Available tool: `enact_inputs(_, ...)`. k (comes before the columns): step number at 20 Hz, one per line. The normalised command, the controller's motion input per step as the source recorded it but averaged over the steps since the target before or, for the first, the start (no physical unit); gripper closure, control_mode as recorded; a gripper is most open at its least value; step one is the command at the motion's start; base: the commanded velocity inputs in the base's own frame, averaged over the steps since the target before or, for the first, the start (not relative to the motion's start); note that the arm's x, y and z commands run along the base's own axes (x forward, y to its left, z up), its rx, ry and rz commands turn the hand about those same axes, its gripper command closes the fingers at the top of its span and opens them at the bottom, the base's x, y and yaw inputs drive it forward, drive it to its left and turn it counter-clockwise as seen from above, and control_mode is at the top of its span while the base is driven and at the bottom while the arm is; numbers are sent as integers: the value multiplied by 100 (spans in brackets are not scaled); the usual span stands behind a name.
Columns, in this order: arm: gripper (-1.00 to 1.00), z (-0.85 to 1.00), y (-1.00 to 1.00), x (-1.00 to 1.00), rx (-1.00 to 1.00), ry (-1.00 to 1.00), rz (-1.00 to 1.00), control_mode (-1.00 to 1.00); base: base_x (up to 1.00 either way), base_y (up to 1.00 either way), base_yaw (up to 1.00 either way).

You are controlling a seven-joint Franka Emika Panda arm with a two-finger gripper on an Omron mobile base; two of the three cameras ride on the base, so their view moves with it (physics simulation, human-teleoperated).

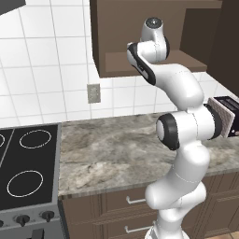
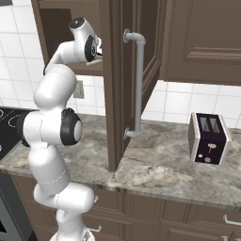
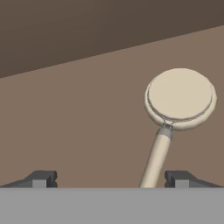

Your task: Open the cabinet. Pick the dish brush and place it next to the sink. Then close the cabinet.

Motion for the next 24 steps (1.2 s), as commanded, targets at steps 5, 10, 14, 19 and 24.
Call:
enact_inputs(5, -100, -2, 0, 0, 0, 0, 0, -100, 0, 0, 0)
enact_inputs(10, 100, 0, 0, 0, 0, 0, 0, -100, 0, 0, 0)
enact_inputs(14, 100, 0, 0, 0, 0, 0, 0, -100, 0, 0, 0)
enact_inputs(19, 100, 0, 0, 0, 0, 0, 0, -100, 0, 0, 0)
enact_inputs(24, 100, 0, 0, -7, 0, 0, 0, -100, 0, 0, 0)
